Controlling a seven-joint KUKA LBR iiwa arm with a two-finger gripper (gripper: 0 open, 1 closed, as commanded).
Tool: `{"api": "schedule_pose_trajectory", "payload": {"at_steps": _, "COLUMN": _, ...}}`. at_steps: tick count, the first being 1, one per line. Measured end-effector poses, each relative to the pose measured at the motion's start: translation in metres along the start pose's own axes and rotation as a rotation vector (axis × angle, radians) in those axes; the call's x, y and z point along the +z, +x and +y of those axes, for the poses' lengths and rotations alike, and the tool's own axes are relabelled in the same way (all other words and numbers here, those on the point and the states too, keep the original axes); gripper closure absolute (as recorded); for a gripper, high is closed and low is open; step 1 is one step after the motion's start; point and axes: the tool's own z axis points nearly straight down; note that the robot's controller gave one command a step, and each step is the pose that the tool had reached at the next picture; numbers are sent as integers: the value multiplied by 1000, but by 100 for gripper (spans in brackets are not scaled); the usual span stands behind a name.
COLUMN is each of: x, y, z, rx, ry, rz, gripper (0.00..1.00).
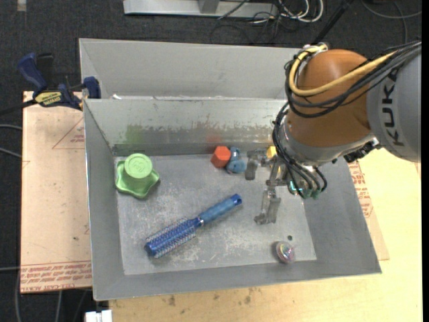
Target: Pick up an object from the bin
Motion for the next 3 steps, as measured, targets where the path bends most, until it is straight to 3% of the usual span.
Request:
{"api": "schedule_pose_trajectory", "payload": {"at_steps": 1, "x": 167, "y": -65, "z": -1, "rx": -287, "ry": 0, "rz": -4, "gripper": 0}}
{"api": "schedule_pose_trajectory", "payload": {"at_steps": 2, "x": 163, "y": -66, "z": -1, "rx": -285, "ry": 0, "rz": -9, "gripper": 100}}
{"api": "schedule_pose_trajectory", "payload": {"at_steps": 3, "x": 96, "y": -49, "z": -2, "rx": -295, "ry": 2, "rz": -14, "gripper": 100}}
